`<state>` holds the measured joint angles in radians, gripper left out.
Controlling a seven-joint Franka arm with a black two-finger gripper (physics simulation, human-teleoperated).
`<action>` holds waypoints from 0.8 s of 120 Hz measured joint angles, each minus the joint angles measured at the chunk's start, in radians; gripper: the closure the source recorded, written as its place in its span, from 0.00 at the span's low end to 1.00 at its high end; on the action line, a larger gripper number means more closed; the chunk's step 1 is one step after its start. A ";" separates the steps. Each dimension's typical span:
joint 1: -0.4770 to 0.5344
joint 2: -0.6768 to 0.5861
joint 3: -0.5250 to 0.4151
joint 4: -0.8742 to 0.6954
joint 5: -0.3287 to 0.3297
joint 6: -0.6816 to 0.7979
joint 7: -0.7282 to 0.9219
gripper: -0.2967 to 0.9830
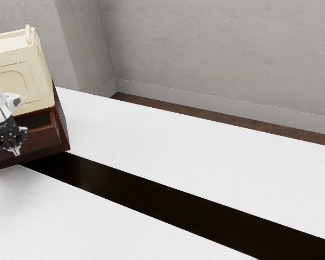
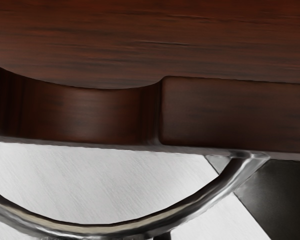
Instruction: Push the drawer handle with one arm to close the drawer
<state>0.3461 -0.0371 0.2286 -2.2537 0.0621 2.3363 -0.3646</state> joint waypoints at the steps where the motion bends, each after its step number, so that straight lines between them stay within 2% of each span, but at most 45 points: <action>1: 0.000 0.003 0.000 0.003 0.000 0.001 0.000 0.84; 60: 0.001 0.142 0.029 0.166 -0.010 0.012 0.042 0.85; 81: 0.019 0.175 0.031 0.209 -0.057 0.012 0.056 0.84; 96: 0.018 0.204 0.030 0.251 -0.068 0.011 0.064 0.84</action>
<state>0.3646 0.1667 0.2589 -2.0023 -0.0062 2.3469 -0.3003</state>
